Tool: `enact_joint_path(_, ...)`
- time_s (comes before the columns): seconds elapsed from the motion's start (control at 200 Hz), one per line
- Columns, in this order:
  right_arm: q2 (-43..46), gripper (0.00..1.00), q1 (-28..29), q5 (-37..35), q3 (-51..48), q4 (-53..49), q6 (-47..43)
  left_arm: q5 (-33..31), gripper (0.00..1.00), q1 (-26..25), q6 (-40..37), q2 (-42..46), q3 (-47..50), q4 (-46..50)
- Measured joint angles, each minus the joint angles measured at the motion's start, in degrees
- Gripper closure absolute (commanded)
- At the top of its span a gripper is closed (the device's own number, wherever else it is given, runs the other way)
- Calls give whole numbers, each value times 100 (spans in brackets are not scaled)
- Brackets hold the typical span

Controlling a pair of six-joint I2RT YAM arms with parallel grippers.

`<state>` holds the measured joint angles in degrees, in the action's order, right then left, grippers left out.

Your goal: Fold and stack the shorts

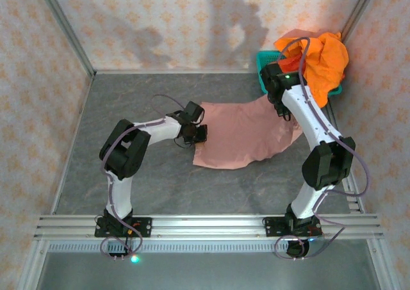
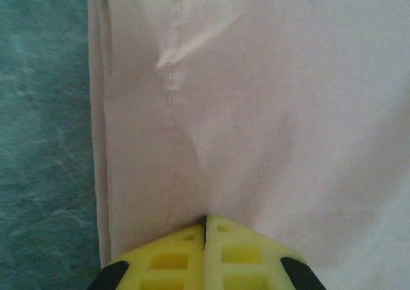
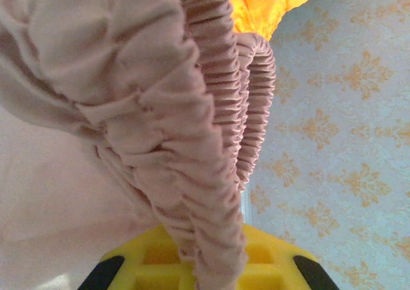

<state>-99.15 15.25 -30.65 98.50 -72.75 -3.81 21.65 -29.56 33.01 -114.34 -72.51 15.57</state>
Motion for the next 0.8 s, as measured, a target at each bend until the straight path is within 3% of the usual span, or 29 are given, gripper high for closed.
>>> enact_joint_path(0.215, 0, 100, 57, -354, 118, -181, -20, 42, 100, -514, 225, 17, 107, -306)
enact_joint_path(0.4, -2, 100, 435, -680, 544, -485, 35, 48, 100, -905, 411, -37, 48, -343)
enact_joint_path(0.801, -754, 100, 1445, -859, 1287, -1325, 817, 94, 100, -946, 623, -286, -245, -476)
